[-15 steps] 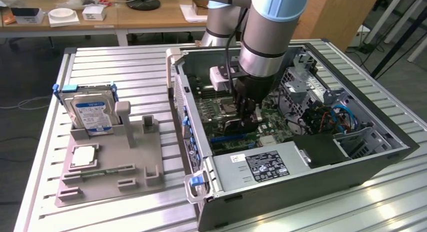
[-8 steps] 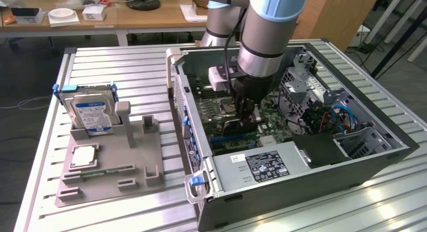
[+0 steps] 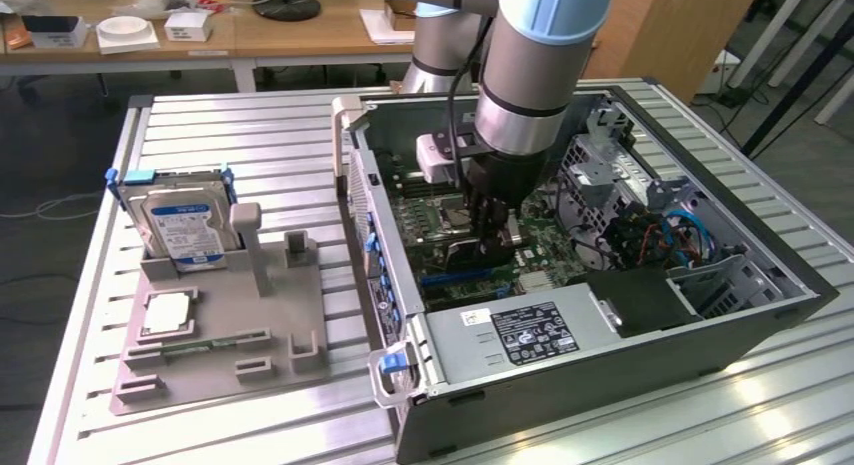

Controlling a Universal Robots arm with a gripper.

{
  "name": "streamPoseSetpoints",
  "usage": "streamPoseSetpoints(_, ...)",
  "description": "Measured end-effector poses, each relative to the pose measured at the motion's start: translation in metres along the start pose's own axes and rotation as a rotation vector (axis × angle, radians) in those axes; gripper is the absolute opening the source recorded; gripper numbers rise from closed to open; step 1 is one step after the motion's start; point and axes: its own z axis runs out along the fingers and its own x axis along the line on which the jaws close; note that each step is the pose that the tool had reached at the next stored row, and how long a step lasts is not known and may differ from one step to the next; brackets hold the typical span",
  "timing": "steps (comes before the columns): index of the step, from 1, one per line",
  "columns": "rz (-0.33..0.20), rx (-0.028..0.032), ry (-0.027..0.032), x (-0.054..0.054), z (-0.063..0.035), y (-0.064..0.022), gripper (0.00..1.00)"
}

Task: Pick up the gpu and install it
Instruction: 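Insert the gpu into the slot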

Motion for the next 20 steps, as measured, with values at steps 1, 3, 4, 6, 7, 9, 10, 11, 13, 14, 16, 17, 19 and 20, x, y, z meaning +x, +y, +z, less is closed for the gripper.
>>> streamPoseSetpoints(1, 0.000, 0.0000, 0.0000, 0.0000, 0.0000, 0.0000, 0.26)
streamPoseSetpoints(3, 0.000, 0.0001, -0.0001, 0.0000, 0.0000, 0.0000, 0.26)
streamPoseSetpoints(4, 0.000, 0.0000, -0.0001, 0.0000, 0.0000, 0.0000, 0.26)
streamPoseSetpoints(6, 0.000, 0.0001, 0.0000, 0.0000, 0.0001, 0.0000, 0.26)
streamPoseSetpoints(7, 0.000, 0.0001, 0.0000, 0.0000, 0.0000, 0.0000, 0.26)
streamPoseSetpoints(9, 0.000, 0.0001, 0.0000, 0.0000, 0.0001, 0.0000, 0.26)
streamPoseSetpoints(10, 0.000, 0.0001, 0.0000, 0.0000, 0.0001, 0.0000, 0.26)
streamPoseSetpoints(11, 0.000, 0.0001, 0.0001, 0.0000, 0.0001, 0.0000, 0.26)
streamPoseSetpoints(13, 0.000, 0.0001, 0.0001, 0.0000, 0.0003, 0.0000, 0.26)
streamPoseSetpoints(14, 0.000, 0.0000, 0.0001, 0.0000, 0.0004, 0.0000, 0.26)
streamPoseSetpoints(16, 0.001, 0.0001, 0.0001, 0.0000, 0.0004, 0.0000, 0.26)
streamPoseSetpoints(17, 0.003, 0.0001, 0.0002, 0.0000, 0.0004, 0.0000, 0.26)
streamPoseSetpoints(19, 0.010, 0.0004, 0.0004, 0.0000, 0.0004, 0.0001, 0.26)
streamPoseSetpoints(20, 0.011, 0.0004, 0.0004, 0.0000, 0.0004, 0.0001, 0.26)
